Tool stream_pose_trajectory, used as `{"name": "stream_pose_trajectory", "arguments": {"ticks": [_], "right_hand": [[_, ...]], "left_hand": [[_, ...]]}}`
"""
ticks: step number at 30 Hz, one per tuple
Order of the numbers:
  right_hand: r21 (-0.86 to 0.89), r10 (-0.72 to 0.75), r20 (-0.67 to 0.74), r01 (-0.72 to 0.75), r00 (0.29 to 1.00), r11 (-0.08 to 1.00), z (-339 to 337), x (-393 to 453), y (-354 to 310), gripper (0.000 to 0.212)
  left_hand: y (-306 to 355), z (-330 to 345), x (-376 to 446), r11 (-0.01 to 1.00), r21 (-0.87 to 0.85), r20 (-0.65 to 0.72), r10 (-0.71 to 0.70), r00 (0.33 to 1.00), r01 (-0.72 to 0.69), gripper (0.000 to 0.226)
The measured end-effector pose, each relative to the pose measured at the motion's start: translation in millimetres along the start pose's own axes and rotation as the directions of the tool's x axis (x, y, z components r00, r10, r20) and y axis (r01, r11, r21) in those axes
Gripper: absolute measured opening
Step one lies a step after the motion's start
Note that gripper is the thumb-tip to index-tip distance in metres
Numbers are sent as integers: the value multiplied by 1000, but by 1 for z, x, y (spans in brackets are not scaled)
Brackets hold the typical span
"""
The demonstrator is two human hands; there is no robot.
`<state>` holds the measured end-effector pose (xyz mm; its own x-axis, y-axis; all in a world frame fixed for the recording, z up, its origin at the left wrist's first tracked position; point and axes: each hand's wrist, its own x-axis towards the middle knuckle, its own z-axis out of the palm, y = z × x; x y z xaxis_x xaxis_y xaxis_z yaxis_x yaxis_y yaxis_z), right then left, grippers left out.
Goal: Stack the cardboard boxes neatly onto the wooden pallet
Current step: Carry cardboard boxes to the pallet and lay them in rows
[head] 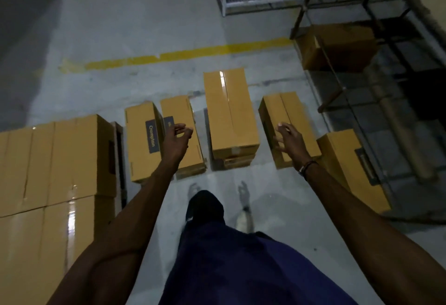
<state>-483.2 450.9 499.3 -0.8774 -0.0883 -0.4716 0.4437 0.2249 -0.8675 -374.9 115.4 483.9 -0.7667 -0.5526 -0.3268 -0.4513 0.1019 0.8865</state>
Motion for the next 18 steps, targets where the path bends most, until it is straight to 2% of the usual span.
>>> {"name": "stream_pose_trajectory", "arguments": {"ticks": [3, 7, 13, 18], "right_hand": [[-62, 30, 28, -28, 999, 998, -3, 58, -16, 63], [-105, 72, 53, -66, 996, 992, 9, 130, -28, 72], [-113, 86, 51, -80, 995, 990, 34, 230, -24, 74], [-123, 145, 23, -141, 989, 982, 57, 302, 6, 77]], "left_hand": [[11, 18, 41, 998, 22, -11, -63, 998, 63, 53], [10, 41, 103, 986, 12, 0, -165, 986, 165, 68], [-13, 75, 201, 971, -1, 65, -237, 969, 237, 71], [-47, 111, 272, 959, -23, 86, -280, 956, 283, 78]]}}
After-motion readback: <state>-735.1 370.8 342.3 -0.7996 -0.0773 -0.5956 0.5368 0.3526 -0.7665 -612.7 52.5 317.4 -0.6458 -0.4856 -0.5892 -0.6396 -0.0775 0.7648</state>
